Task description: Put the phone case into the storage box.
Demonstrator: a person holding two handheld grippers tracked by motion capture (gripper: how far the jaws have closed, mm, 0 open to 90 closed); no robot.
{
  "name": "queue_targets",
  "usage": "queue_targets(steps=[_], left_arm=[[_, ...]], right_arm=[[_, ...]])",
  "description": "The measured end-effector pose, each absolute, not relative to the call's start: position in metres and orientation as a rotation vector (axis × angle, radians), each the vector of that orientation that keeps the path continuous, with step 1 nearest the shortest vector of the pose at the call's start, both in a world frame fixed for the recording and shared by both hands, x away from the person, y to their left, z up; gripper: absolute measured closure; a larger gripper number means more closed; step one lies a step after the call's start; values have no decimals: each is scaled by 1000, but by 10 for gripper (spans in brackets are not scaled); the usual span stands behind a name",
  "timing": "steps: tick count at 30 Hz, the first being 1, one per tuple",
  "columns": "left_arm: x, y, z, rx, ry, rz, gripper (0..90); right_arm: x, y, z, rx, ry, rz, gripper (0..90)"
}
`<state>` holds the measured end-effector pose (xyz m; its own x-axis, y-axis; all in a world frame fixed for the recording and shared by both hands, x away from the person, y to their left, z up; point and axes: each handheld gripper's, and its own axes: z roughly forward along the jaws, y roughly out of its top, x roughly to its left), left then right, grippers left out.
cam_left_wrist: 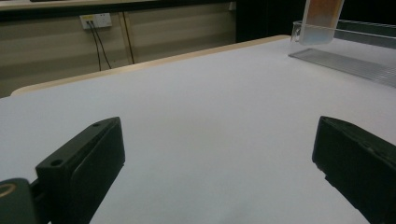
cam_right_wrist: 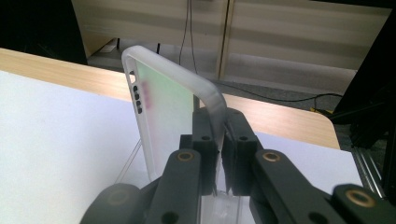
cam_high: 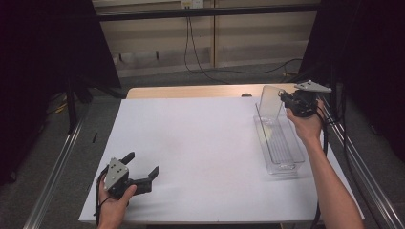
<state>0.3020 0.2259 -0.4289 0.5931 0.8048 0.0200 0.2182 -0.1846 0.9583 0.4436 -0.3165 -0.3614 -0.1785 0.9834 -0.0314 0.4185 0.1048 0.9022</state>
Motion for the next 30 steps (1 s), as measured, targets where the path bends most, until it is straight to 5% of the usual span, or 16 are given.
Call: queue_targets(steps=[30], left_arm=[[302, 224, -429, 1718, 837, 659, 25]], right_arm=[[456, -311, -377, 1402, 1697, 961, 847]])
